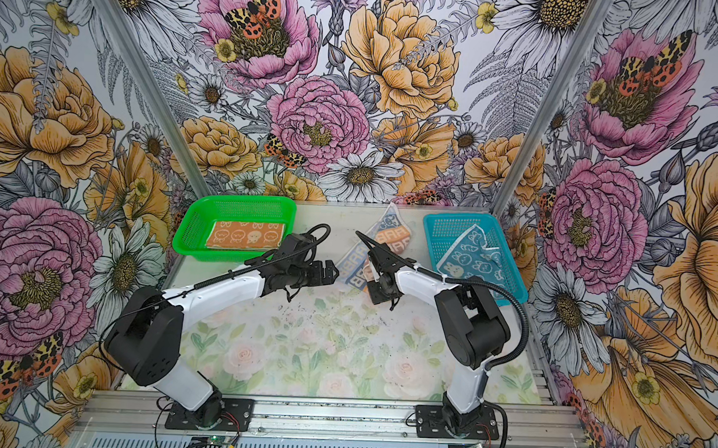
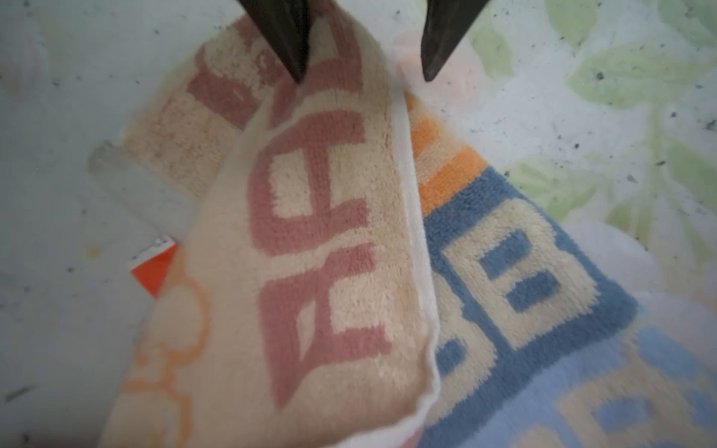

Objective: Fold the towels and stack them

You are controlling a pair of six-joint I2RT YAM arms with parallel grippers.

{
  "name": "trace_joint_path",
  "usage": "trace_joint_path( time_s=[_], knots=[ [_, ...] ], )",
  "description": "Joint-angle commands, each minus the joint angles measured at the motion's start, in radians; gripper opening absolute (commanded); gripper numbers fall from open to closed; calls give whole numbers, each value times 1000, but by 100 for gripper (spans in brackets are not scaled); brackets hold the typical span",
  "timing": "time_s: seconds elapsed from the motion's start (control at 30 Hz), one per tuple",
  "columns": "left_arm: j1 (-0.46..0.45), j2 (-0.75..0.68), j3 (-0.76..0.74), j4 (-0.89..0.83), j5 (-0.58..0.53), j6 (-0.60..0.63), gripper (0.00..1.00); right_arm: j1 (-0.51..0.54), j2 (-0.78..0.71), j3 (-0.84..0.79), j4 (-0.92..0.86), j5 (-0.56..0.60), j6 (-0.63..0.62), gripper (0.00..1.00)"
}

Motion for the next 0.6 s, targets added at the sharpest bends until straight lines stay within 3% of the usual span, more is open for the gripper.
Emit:
trace_joint_path(
  time_s=[0.0, 0.23, 0.4, 0.57],
  knots=[
    [19, -31, -23, 11, 21, 21, 99, 14, 18, 41, 25, 46, 0, 39],
    [46, -56, -42, 11, 28, 27, 99, 60, -14, 77, -16, 15, 42, 3],
    [75, -95, -41, -13, 30, 39, 99, 105, -156, 171, -48, -150, 86, 0],
    [80, -112, -17, -40, 14, 54, 99, -29, -133, 268, -68, -241, 144, 0]
  ],
)
